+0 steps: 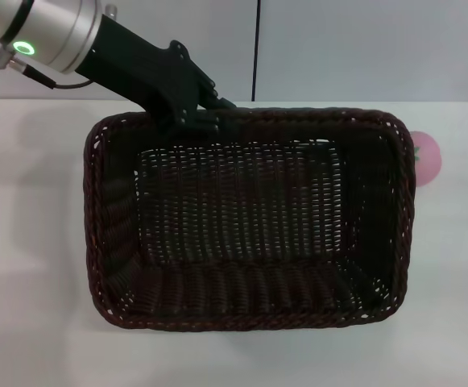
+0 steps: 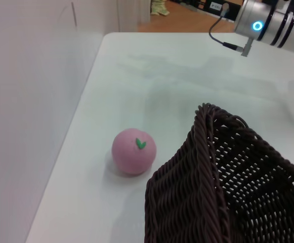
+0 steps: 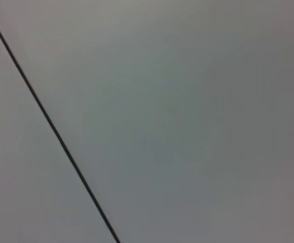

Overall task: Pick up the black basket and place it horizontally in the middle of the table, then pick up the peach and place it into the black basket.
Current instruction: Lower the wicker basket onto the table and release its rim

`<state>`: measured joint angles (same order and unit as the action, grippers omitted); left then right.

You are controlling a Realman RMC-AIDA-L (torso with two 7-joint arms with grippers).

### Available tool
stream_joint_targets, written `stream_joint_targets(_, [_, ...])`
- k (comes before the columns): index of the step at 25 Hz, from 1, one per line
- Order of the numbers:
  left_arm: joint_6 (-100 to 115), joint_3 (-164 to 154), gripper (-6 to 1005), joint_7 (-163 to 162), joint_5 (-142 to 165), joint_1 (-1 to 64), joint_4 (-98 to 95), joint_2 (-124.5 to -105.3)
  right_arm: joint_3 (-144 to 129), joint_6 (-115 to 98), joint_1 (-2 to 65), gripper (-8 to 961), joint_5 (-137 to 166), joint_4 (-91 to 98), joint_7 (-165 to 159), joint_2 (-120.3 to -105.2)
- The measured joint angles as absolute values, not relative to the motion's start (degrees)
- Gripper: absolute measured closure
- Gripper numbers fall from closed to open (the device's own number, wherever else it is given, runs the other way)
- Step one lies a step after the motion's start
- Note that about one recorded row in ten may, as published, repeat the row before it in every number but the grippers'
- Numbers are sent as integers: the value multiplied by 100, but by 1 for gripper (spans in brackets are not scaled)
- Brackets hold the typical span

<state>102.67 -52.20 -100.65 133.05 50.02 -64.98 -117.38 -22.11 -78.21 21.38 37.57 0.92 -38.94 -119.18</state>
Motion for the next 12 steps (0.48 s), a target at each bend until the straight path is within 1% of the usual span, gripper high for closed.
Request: stream_joint_targets(12, [10046, -5279, 813, -9616, 13394, 5212, -5949, -11773, -2215, -7691, 2173, 371, 3762, 61, -3894, -11911])
